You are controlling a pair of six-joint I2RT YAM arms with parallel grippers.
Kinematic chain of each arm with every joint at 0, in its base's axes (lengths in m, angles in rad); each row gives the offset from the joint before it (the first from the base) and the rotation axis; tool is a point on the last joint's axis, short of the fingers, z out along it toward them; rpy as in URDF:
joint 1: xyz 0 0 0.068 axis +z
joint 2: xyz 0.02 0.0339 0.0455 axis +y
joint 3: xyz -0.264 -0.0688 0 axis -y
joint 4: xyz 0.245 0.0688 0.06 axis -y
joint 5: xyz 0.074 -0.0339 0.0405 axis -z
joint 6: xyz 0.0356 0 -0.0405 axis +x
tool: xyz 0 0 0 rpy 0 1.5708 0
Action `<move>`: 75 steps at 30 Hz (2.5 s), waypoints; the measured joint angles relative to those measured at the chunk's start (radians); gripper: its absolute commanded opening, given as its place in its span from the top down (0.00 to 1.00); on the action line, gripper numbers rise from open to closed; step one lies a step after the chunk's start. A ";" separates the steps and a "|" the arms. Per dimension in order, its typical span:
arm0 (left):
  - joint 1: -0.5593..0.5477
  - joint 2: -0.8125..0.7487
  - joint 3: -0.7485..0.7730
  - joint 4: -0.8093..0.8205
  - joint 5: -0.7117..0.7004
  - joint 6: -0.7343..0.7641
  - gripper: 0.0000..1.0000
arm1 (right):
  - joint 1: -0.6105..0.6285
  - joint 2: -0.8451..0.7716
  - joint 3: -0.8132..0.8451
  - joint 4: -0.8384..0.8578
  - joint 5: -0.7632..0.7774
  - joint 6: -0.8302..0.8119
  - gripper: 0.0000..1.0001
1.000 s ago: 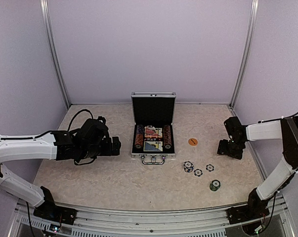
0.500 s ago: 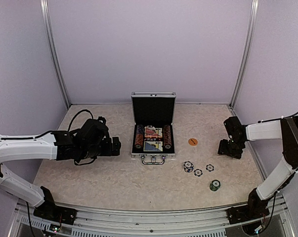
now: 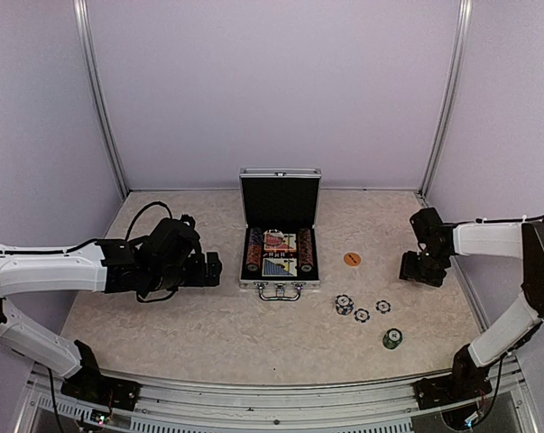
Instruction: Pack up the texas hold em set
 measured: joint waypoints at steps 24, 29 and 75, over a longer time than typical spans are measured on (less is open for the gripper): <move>0.000 0.005 0.000 0.000 0.000 -0.006 0.01 | 0.312 0.013 0.355 -0.145 0.056 0.079 0.34; 0.000 0.000 -0.008 0.000 0.000 -0.009 0.01 | 0.415 0.140 0.489 -0.168 0.076 0.103 0.34; -0.002 -0.068 -0.016 -0.063 0.003 -0.056 0.01 | 0.195 0.556 0.927 -0.151 0.040 -0.382 0.00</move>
